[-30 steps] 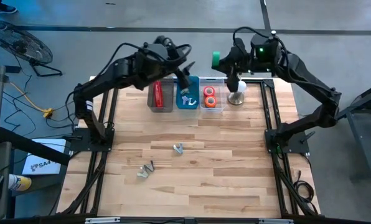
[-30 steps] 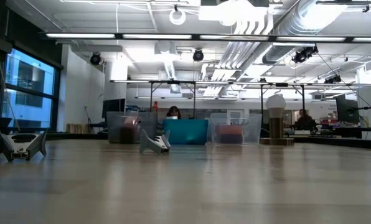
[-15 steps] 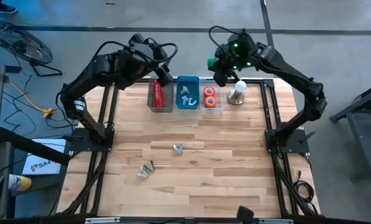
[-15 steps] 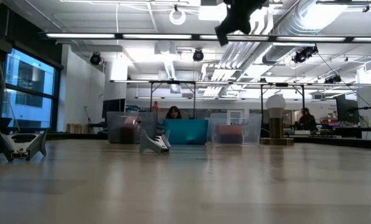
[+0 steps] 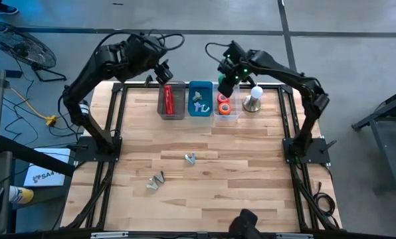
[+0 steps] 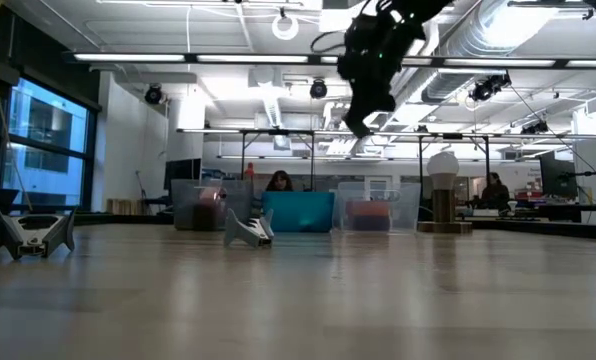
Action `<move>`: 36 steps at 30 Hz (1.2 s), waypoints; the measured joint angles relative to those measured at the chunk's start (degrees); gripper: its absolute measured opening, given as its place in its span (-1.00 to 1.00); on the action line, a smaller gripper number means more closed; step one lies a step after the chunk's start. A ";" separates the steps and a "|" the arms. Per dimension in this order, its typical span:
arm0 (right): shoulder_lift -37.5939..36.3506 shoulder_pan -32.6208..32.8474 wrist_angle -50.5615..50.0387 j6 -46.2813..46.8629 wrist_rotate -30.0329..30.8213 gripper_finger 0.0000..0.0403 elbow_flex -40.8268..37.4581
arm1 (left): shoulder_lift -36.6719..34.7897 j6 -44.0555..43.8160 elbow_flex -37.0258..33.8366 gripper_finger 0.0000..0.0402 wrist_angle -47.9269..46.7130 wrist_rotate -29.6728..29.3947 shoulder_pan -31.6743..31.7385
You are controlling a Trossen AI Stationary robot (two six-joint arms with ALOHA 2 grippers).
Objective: Pick and place Stapler, Stapler remover, tape
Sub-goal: Put the green tape into the transparent bin
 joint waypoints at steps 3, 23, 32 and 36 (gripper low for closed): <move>2.66 0.02 -1.08 0.29 0.11 -0.82 0.00 | 0.00 0.01 0.00 0.32 -1.06 1.59 2.24; 13.99 -4.45 -5.58 7.96 5.53 -0.82 0.00 | 0.04 2.57 0.00 0.32 -1.02 5.21 9.12; 16.63 -6.04 -5.36 8.04 5.15 -0.82 0.00 | 0.04 2.89 0.00 0.32 -1.00 5.59 9.06; 17.41 -6.38 -5.18 9.44 5.29 -0.78 -0.04 | 0.04 2.99 0.00 0.32 -1.00 5.58 9.06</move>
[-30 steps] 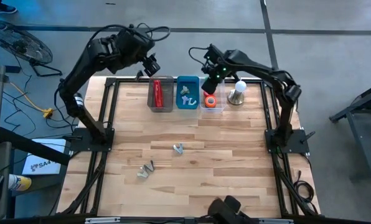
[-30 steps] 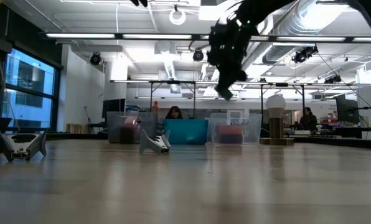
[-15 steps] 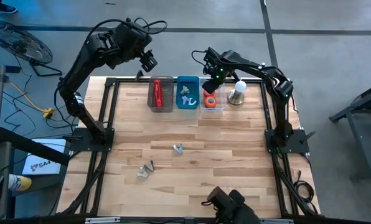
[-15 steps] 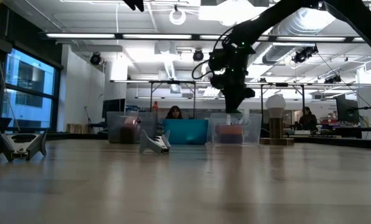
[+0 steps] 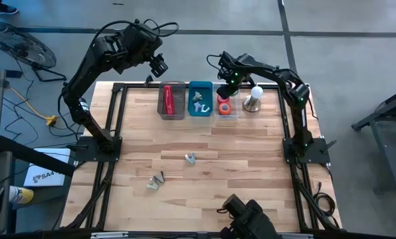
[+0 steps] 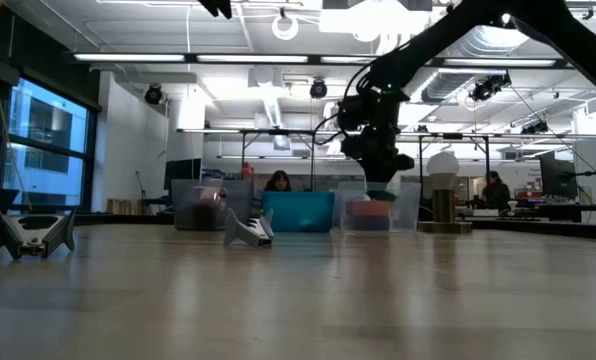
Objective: Pick and place Stapler, Stapler remover, tape
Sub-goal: Put the green tape into the transparent bin, then put the blue staple remover into the blue bin
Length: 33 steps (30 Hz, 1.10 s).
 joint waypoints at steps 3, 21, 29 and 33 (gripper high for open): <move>-0.02 0.02 0.12 -0.20 0.43 -0.76 0.00 | 0.02 0.00 0.00 0.32 0.00 0.02 0.00; -0.12 -0.36 -0.47 1.09 -2.46 -0.13 0.00 | 0.02 1.10 0.00 0.32 -0.11 0.91 0.00; -3.11 -0.33 -0.27 1.58 0.34 -0.04 0.00 | 0.02 1.09 0.00 0.32 -2.21 0.98 0.00; -5.63 -0.21 -0.29 1.93 0.27 -0.04 0.00 | 0.02 1.03 0.00 0.32 -3.19 1.07 0.00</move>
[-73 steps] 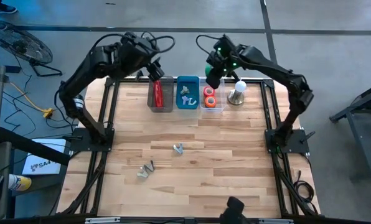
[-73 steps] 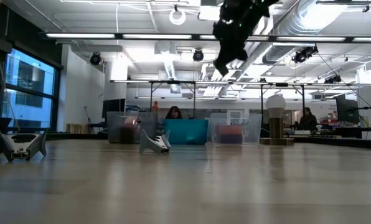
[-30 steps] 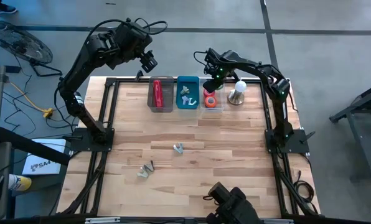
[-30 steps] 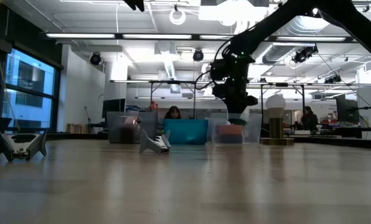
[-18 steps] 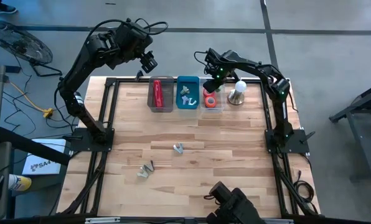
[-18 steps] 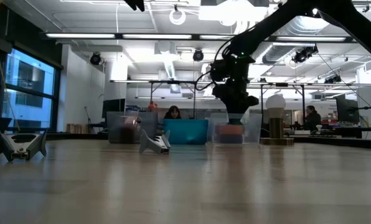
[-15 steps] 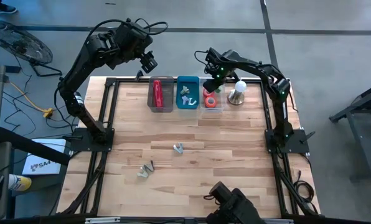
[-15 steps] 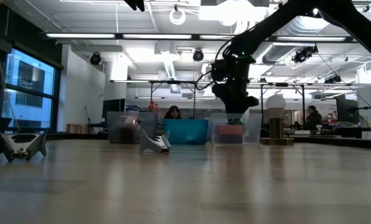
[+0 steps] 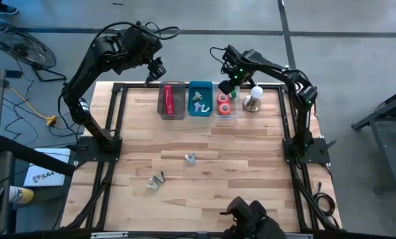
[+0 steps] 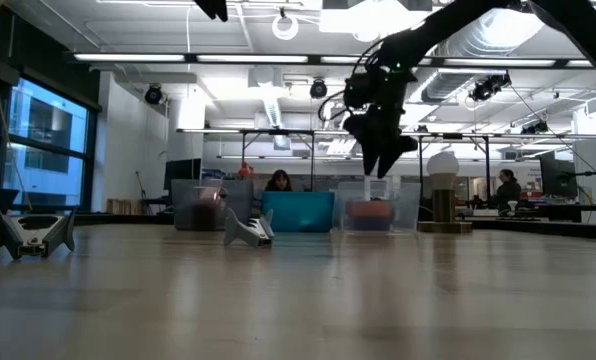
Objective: Pick and place Stapler, Stapler remover, tape
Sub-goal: Put the blue staple remover into the blue bin
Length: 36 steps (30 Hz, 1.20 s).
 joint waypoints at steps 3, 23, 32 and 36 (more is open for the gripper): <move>-1.94 0.75 0.10 0.04 0.00 -0.04 0.02 | 0.00 -0.13 0.00 0.32 -0.86 0.44 0.00; -6.87 19.44 2.49 8.71 1.53 -0.04 0.07 | -0.90 -4.92 -0.02 0.32 -6.45 1.35 -0.12; -6.87 30.68 6.51 10.08 5.52 -0.04 0.07 | -1.09 -6.21 -0.02 0.32 -6.77 3.62 -0.13; -6.54 35.36 8.28 12.24 9.07 -0.04 0.07 | -1.09 -6.38 0.00 0.32 -6.75 3.80 -0.13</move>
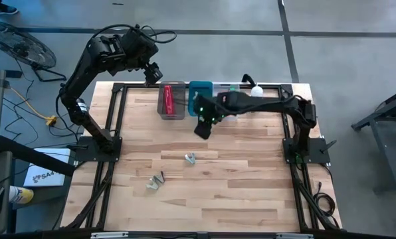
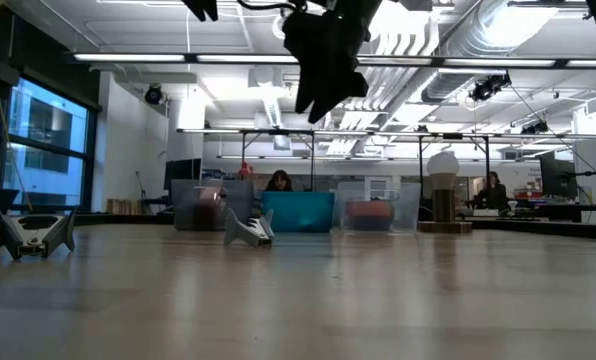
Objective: Pick and place Stapler, Stapler remover, tape
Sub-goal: Put the blue staple remover into the blue bin
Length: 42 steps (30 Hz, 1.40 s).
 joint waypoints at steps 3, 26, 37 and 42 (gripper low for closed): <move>0.74 2.58 1.19 3.90 0.68 -0.04 -0.55 | 0.00 -1.04 -0.02 0.32 0.01 0.04 0.00; 1.03 13.75 38.97 32.59 6.65 -0.04 -29.51 | 0.00 -2.64 -0.02 0.32 0.92 -0.57 0.02; 1.30 18.36 45.97 32.25 14.18 -0.04 -31.76 | 0.00 -2.38 -0.02 0.32 0.92 -0.28 0.00; 3.53 19.97 48.00 33.71 15.32 -0.04 -31.74 | 0.00 -2.31 -0.02 0.32 0.92 -0.21 0.00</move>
